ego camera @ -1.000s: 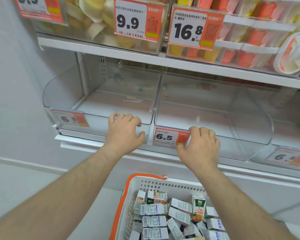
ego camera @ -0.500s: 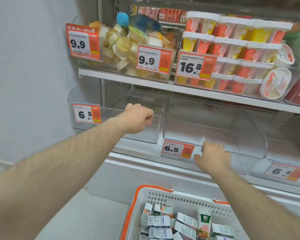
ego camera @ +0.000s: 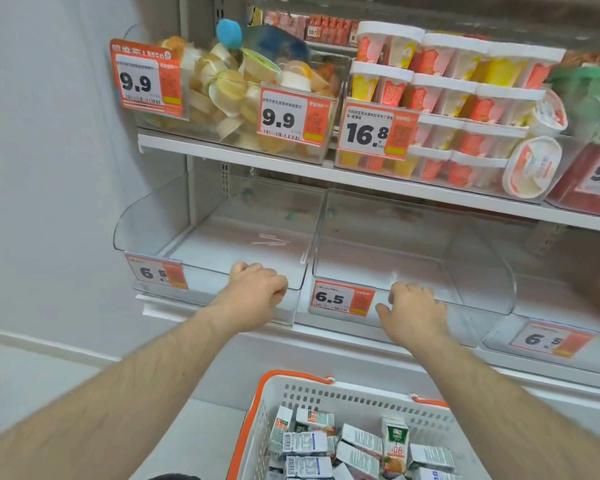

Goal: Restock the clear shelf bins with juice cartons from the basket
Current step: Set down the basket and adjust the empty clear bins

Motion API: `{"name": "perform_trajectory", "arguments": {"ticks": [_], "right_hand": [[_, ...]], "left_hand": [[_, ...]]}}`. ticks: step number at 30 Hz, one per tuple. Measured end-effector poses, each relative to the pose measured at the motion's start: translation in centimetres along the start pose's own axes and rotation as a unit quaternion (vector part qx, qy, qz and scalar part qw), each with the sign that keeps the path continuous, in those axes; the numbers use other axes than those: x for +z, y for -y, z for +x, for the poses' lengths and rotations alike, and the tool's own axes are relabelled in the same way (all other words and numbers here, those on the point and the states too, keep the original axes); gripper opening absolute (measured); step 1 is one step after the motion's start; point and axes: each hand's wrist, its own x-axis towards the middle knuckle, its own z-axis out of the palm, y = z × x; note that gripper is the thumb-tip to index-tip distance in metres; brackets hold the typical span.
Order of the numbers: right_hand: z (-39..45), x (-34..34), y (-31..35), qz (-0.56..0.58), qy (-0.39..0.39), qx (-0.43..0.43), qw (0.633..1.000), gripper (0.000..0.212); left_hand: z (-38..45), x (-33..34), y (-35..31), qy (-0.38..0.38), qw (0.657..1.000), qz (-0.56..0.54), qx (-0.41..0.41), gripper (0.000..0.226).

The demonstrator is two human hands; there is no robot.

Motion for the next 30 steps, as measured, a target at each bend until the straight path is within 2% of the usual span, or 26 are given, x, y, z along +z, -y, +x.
{"name": "perform_trajectory", "arguments": {"ticks": [5, 15, 23, 30], "right_hand": [[0.0, 0.3, 0.2, -0.005, -0.007, 0.006, 1.0, 0.036], [0.2, -1.0, 0.0, 0.048, 0.012, 0.007, 0.999, 0.027], [0.5, -2.3, 0.3, 0.064, -0.017, 0.014, 0.998, 0.027], [-2.0, -1.8, 0.3, 0.061, -0.013, 0.004, 0.998, 0.024]], "left_hand": [[-1.4, -0.6, -1.2, 0.006, 0.999, 0.01, -0.031, 0.008], [-2.4, -1.0, -2.9, 0.041, 0.993, 0.02, -0.107, 0.023], [-2.8, -0.5, -3.3, -0.016, 0.99, -0.032, -0.137, 0.024], [-2.4, -0.7, -4.8, -0.025, 0.987, -0.064, -0.142, 0.046]]}}
